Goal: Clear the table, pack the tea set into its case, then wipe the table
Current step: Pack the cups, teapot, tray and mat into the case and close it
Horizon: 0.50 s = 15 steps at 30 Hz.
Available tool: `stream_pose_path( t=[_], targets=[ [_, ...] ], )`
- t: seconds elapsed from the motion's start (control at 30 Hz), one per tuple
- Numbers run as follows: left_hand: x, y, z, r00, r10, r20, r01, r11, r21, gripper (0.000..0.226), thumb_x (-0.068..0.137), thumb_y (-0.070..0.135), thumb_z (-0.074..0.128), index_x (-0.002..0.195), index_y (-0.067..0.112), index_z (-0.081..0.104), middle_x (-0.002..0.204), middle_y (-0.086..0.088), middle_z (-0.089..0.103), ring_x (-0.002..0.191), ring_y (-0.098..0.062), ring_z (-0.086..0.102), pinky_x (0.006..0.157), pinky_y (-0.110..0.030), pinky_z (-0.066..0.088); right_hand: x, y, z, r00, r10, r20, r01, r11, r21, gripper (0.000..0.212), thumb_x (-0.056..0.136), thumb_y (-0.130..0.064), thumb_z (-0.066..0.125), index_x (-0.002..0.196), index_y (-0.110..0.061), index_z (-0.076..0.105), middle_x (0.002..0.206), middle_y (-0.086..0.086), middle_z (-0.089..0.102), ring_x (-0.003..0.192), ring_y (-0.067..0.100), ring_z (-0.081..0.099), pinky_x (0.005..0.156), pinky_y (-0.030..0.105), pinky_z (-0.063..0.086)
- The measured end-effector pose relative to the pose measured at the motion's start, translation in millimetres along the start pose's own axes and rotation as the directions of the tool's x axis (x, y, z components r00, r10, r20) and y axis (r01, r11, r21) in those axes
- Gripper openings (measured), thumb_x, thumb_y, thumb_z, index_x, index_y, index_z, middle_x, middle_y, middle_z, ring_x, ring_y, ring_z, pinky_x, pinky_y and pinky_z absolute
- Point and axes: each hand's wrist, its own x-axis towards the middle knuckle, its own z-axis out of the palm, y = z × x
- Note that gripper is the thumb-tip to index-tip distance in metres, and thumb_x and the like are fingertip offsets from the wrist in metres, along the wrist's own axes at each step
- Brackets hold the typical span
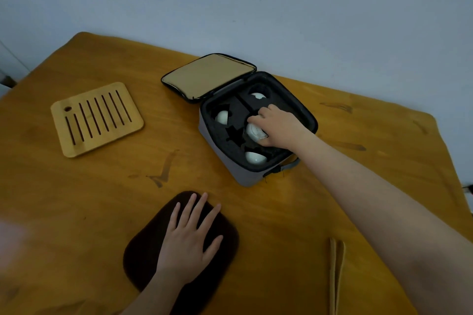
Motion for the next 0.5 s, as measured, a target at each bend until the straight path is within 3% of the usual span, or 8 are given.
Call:
stream_pose_path(
  t=[0.27,0.4,0.5],
  targets=[
    [0.3,-0.2,0.2,1.000,0.001,-0.005,-0.001,1.000,0.003,0.062,0.095,0.063,0.023,0.151,0.036,0.025,0.161,0.000,0.015,0.149,-0.022,0.007,0.117,-0.049,0.012,-4.4,-1.7,13.7,1.000,-0.016,0.023,0.015,0.999,0.045,0.062,0.097,-0.035,0.053,0.151,-0.021,0.025,0.143,0.010,0.036,0.124,0.027,0.039,0.088,0.040,0.050],
    [-0.1,-0.2,-0.2,1.000,0.002,-0.005,-0.002,1.000,0.006,0.062,0.096,0.063,0.023,0.151,0.036,0.025,0.161,0.000,0.014,0.149,-0.021,0.006,0.116,-0.049,0.012,-4.9,1.7,21.6,0.997,0.009,0.076,-0.018,0.992,0.122,0.064,0.102,-0.046,0.034,0.155,-0.018,0.013,0.156,0.007,0.028,0.138,0.027,0.033,0.113,0.038,0.029],
    [0.2,0.5,0.4,1.000,-0.004,0.002,0.004,1.000,0.008,0.062,0.096,0.063,0.023,0.151,0.037,0.023,0.161,0.001,0.013,0.149,-0.020,0.004,0.117,-0.048,0.012,-5.2,-1.0,22.7,0.996,0.038,0.081,-0.050,0.986,0.157,0.061,0.103,-0.047,0.032,0.154,-0.015,0.020,0.157,0.006,0.029,0.140,0.025,0.033,0.115,0.036,0.024]
  ],
)
